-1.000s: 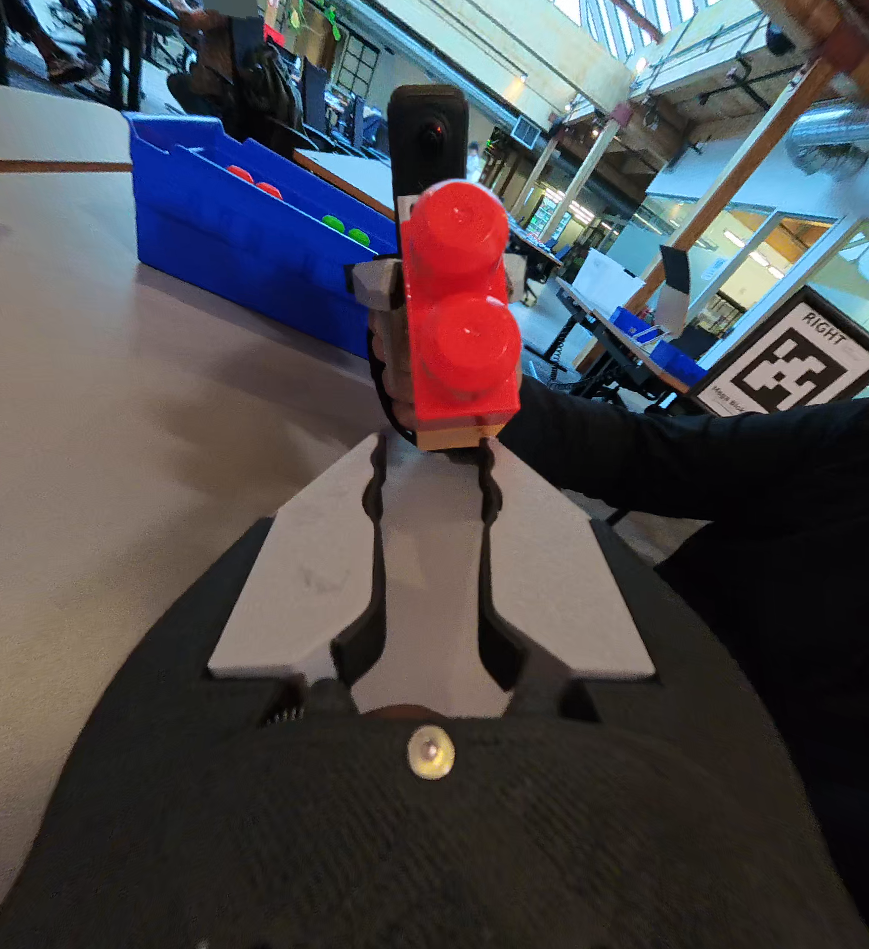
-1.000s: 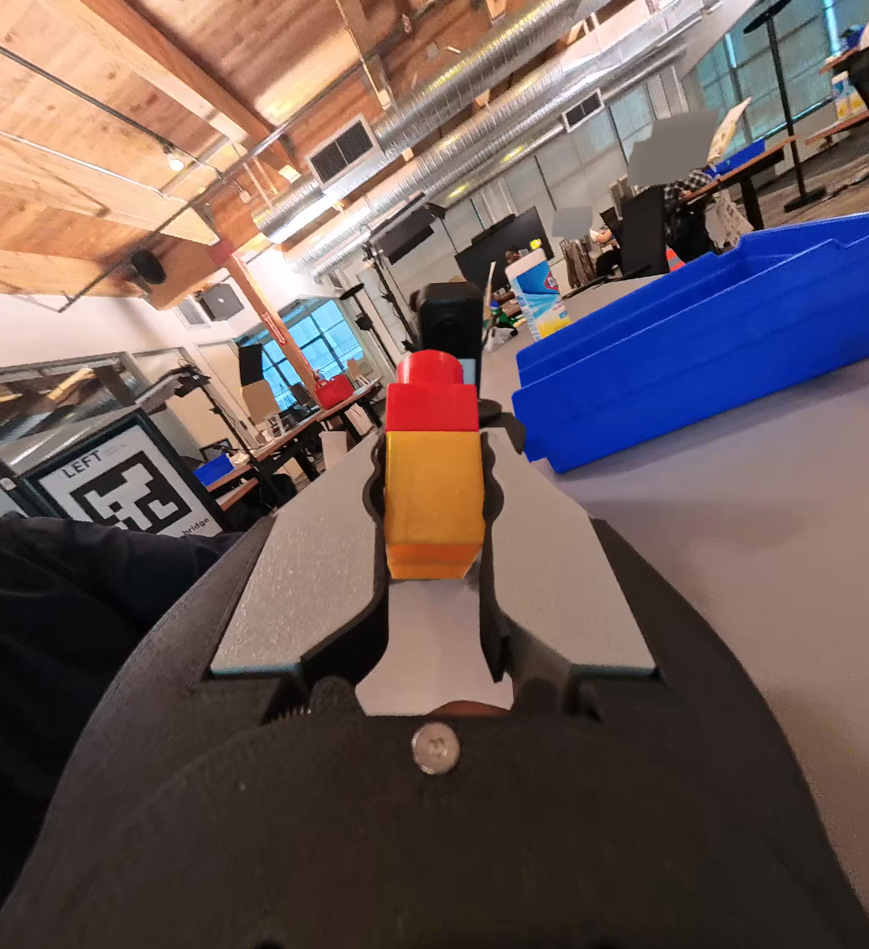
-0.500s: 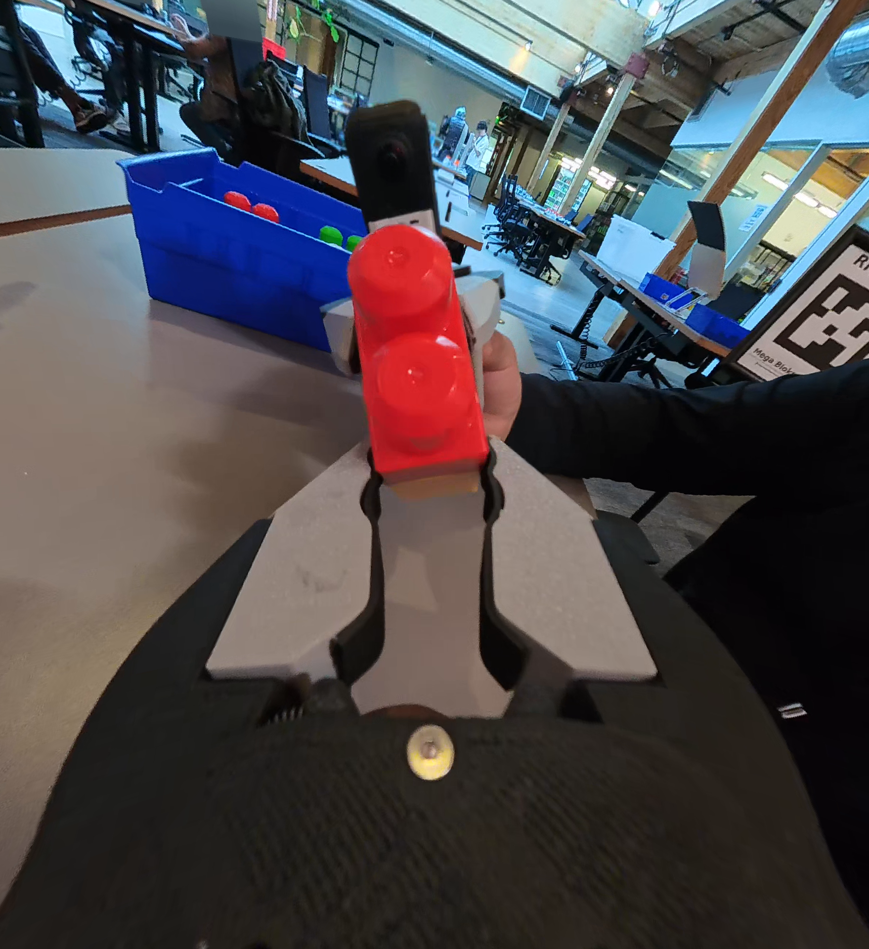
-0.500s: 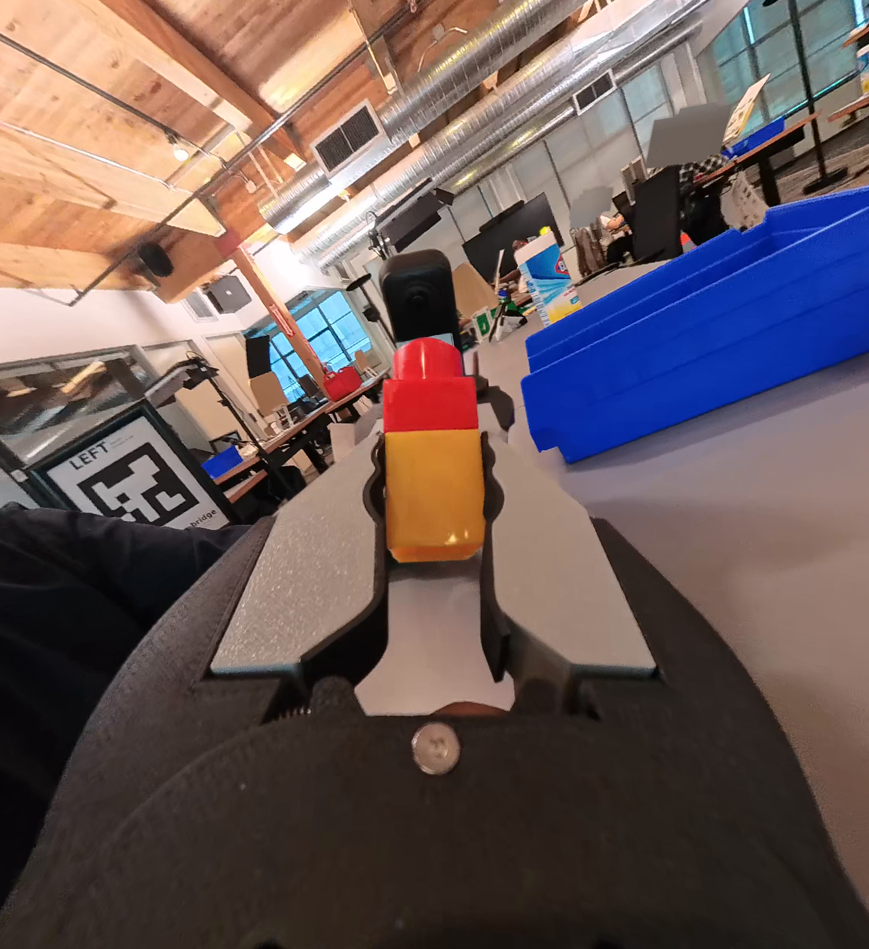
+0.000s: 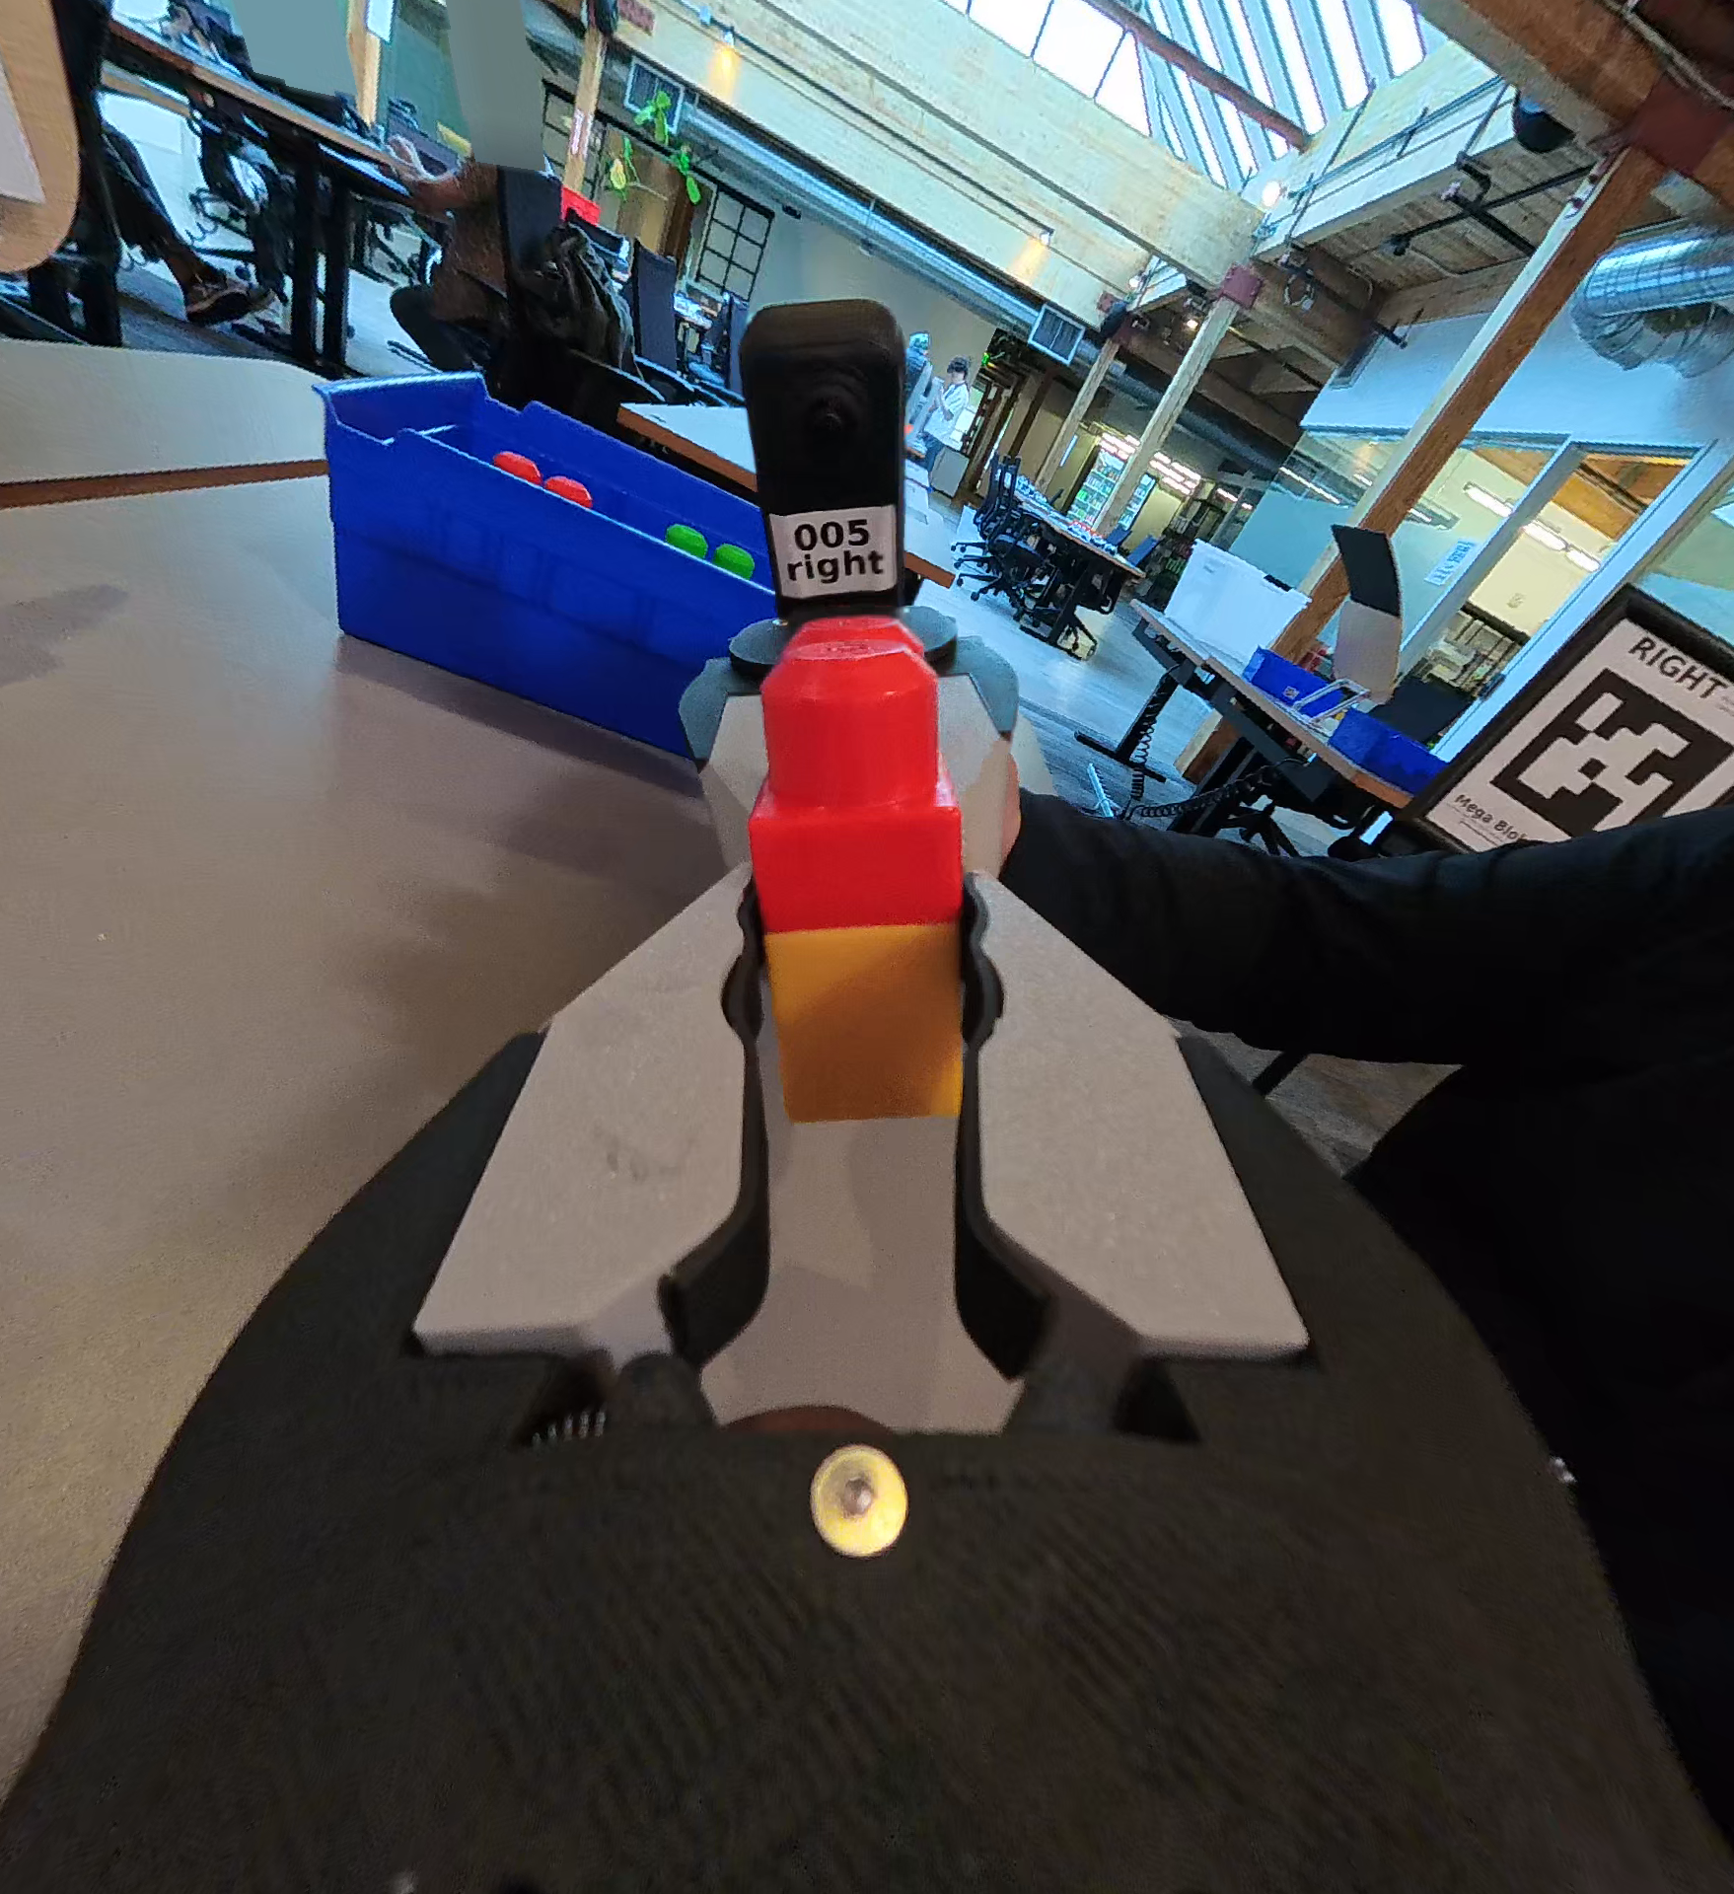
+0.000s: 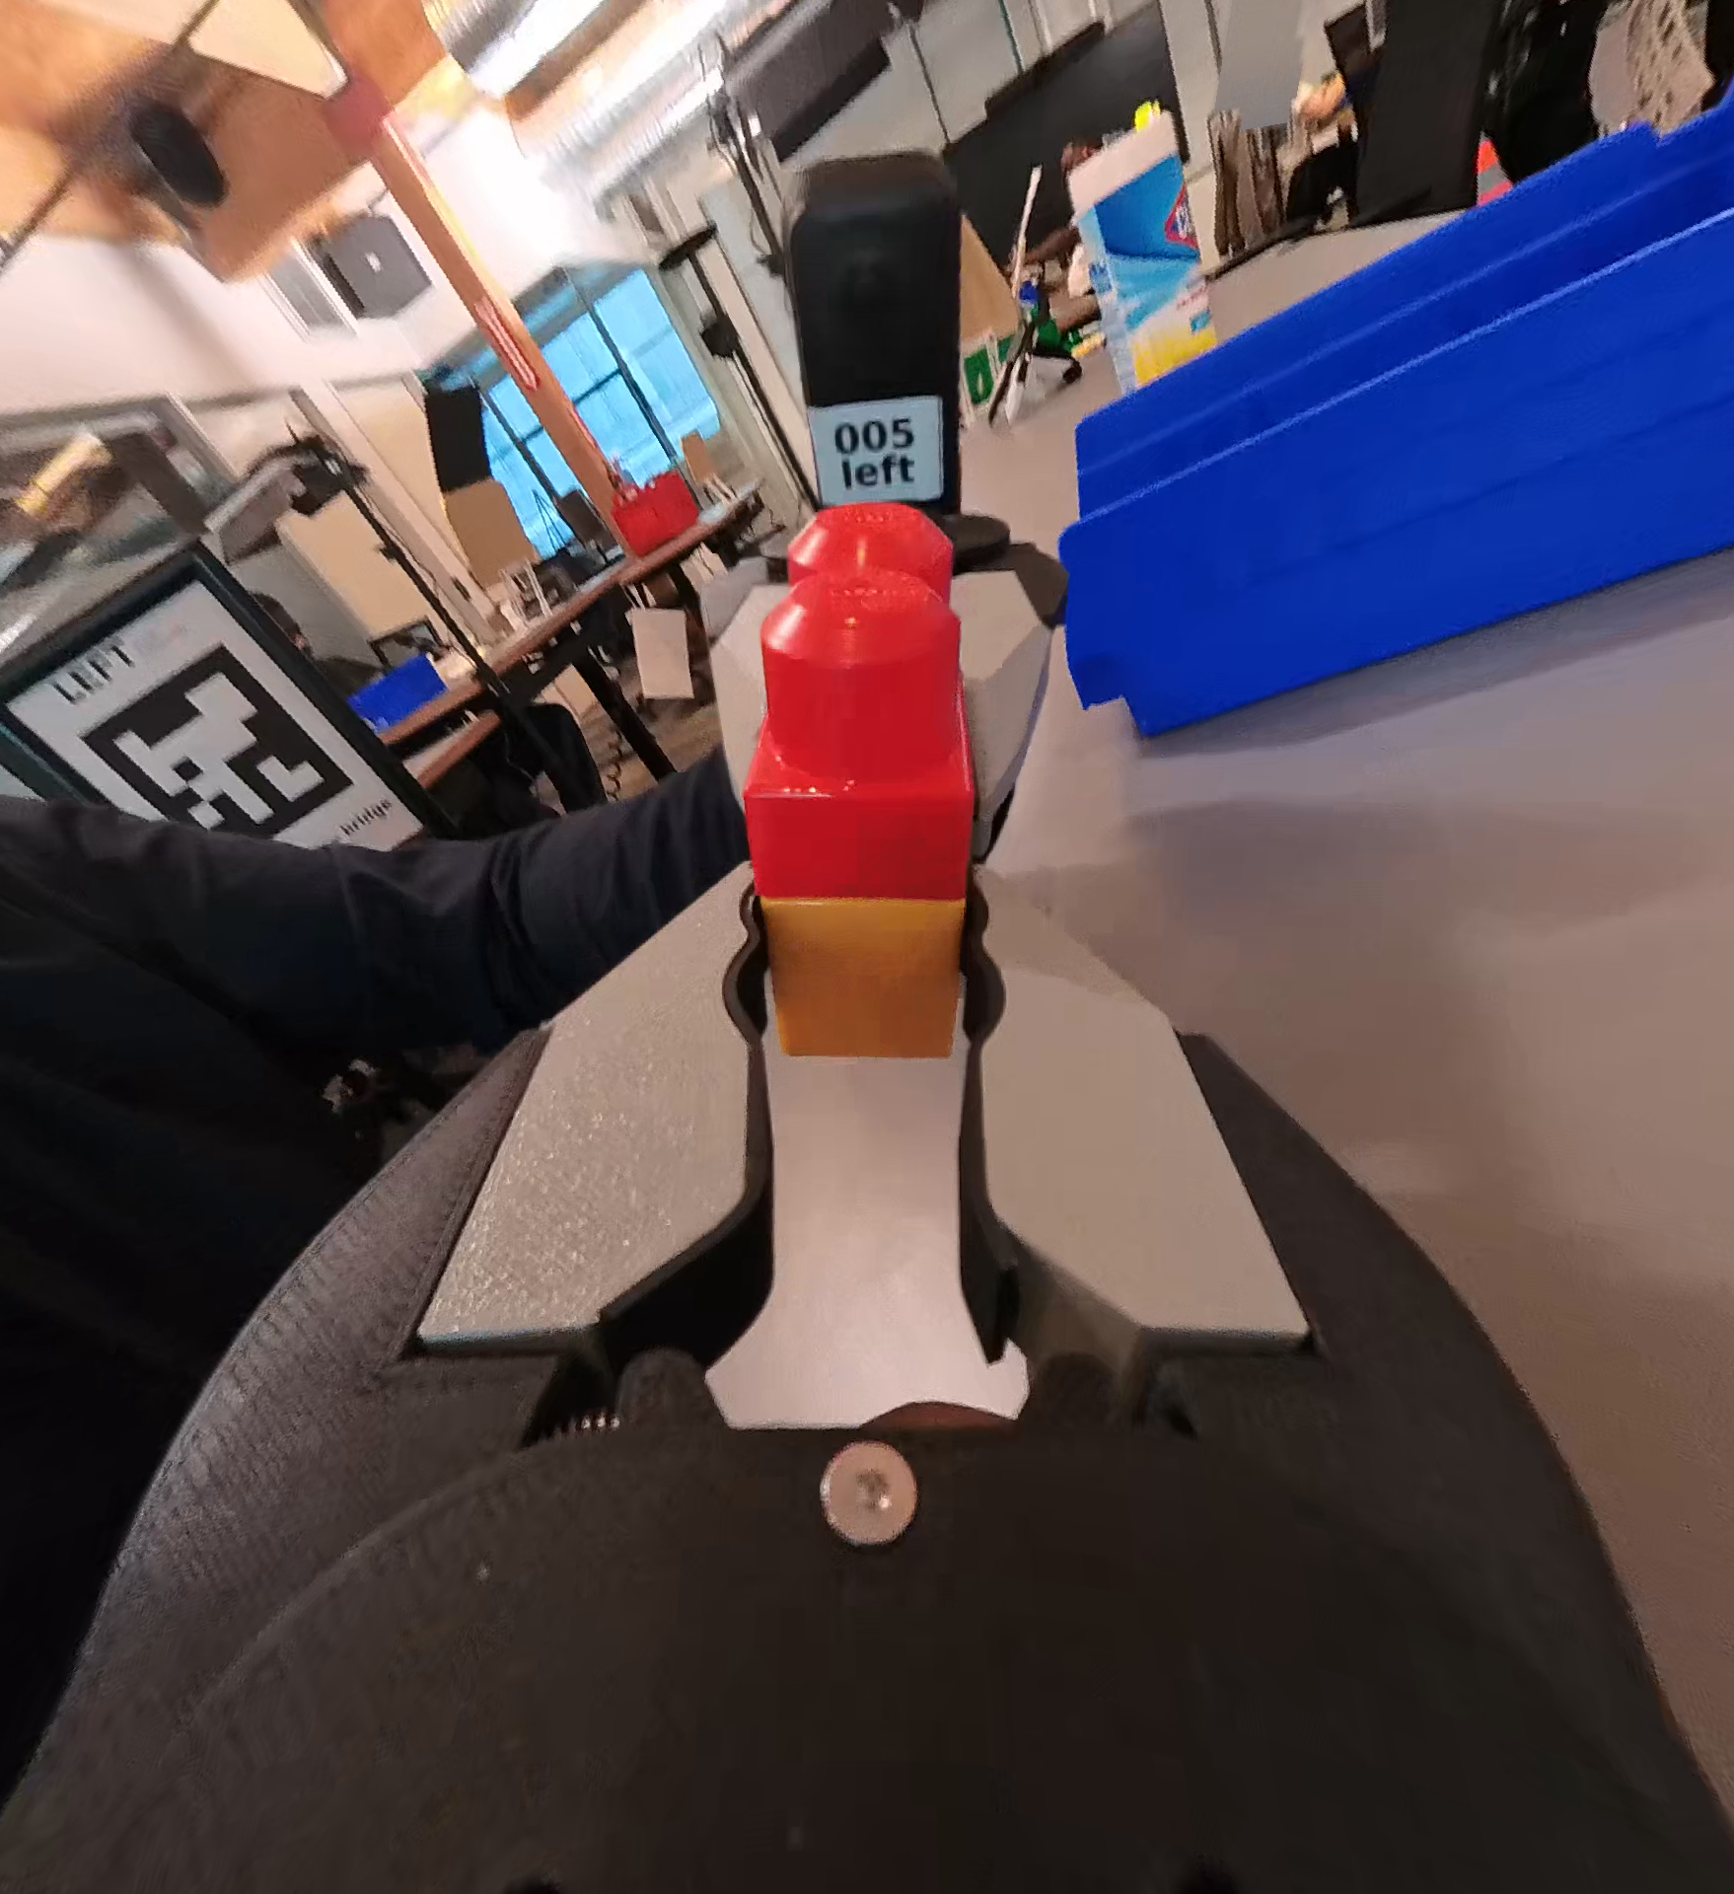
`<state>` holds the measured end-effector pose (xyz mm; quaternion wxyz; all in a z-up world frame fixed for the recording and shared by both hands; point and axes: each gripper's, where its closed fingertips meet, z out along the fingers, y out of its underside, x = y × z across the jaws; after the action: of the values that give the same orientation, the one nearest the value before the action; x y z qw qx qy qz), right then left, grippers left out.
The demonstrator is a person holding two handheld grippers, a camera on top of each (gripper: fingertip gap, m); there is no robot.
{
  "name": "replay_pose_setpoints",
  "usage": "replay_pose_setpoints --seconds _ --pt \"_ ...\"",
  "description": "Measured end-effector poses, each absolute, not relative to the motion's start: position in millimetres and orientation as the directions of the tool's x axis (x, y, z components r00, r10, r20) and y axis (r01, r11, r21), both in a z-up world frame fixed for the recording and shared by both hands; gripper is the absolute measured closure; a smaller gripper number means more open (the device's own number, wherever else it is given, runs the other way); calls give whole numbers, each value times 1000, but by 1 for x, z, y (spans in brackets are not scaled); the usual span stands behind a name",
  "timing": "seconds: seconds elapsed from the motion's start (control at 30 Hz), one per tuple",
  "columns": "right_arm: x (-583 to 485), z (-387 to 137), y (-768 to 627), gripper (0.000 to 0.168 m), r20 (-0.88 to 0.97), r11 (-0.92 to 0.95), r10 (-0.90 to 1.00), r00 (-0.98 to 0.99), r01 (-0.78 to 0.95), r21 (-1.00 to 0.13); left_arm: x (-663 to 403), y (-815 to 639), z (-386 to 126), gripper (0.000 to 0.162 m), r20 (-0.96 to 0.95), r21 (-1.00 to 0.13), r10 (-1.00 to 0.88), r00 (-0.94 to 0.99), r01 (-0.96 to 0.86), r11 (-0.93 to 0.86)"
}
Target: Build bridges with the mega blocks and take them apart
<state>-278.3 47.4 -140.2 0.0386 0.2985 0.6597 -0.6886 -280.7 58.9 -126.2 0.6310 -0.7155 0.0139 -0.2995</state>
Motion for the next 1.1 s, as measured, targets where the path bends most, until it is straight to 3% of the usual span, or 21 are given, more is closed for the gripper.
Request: replay_pose_setpoints --seconds 0.33,1.1 --pt "-276 -155 40 132 -426 -26 370 -825 450 -893 -275 54 -137 128 387 -915 -405 828 290 -279" --pt "-280 -144 44 117 -454 -99 368 -811 451 -887 -266 56 -147 128 407 -901 -425 809 279 -331"
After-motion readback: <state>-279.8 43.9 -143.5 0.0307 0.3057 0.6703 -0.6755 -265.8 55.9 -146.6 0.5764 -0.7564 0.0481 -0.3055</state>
